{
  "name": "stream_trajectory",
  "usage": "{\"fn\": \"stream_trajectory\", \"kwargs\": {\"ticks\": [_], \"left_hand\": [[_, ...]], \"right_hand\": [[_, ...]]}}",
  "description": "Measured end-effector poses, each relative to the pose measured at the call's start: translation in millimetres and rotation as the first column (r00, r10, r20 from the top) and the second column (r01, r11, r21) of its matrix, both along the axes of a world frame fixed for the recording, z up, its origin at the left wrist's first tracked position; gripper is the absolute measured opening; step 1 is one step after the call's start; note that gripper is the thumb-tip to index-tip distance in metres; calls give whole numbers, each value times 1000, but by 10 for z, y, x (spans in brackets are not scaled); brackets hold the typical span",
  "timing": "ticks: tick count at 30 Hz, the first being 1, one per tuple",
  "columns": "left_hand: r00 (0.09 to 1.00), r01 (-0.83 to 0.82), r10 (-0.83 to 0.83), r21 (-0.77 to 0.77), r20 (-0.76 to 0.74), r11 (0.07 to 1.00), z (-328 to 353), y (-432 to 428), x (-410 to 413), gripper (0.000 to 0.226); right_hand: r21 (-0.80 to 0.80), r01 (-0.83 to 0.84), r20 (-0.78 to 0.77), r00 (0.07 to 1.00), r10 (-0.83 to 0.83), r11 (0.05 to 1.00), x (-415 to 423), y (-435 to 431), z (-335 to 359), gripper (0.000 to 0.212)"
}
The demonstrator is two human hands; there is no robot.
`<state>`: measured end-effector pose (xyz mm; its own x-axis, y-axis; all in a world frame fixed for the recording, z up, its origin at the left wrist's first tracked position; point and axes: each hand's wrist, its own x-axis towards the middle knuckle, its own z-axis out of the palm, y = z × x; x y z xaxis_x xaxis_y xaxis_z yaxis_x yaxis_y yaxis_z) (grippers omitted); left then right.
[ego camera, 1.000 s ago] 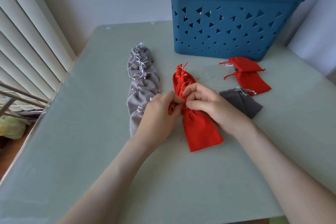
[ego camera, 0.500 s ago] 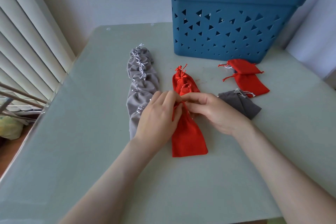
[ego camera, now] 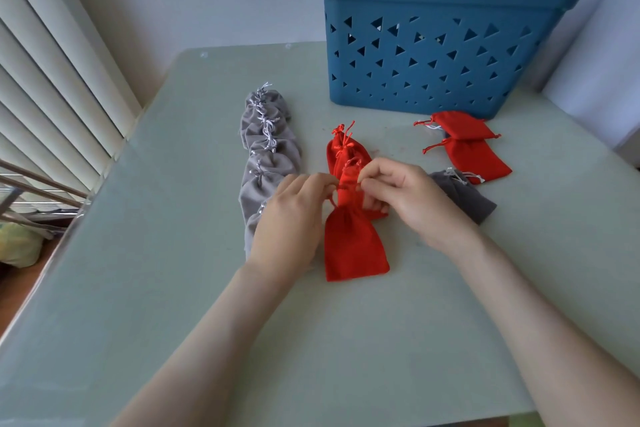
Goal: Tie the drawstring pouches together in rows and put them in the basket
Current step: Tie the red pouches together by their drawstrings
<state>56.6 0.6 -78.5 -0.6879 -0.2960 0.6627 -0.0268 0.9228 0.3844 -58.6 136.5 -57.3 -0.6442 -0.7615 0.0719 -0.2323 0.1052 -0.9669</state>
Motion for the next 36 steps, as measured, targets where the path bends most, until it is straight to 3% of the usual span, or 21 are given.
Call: {"fn": "stream_trajectory", "kwargs": {"ticks": [4,9,12,17,23,28,32,36], "left_hand": [[996,-91,90,83,12,992,71,-97,33,30],[998,-60,59,100,7,993,35,-68,28,29],[1000,-7,7,59,-1,998,43,-74,10,14],[992,122,-121,60,-21,991,80,-5,20,27],[994,71,-67,45,-87,996,110,14,32,28],[995,44,-38,69,-94,997,88,43,26,34],[996,80,-84,244,6,967,107,63,39,37],[980,145,-194,487,51,861,180,143,73,35]], "right_hand": [[9,214,-97,972,-213,977,-188,119,17,27],[124,270,-254,939,-233,955,-176,89,-86,17],[15,153,-219,965,-146,988,-78,47,-22,17],[33,-71,-236,969,77,997,47,-27,-37,22],[47,-246,-97,963,250,968,95,4,19,9],[-60,-321,32,946,323,945,137,48,79,23],[-21,-339,-9,941,338,941,123,31,36,20],[-43,-313,-14,950,313,949,129,24,38,13]]}}
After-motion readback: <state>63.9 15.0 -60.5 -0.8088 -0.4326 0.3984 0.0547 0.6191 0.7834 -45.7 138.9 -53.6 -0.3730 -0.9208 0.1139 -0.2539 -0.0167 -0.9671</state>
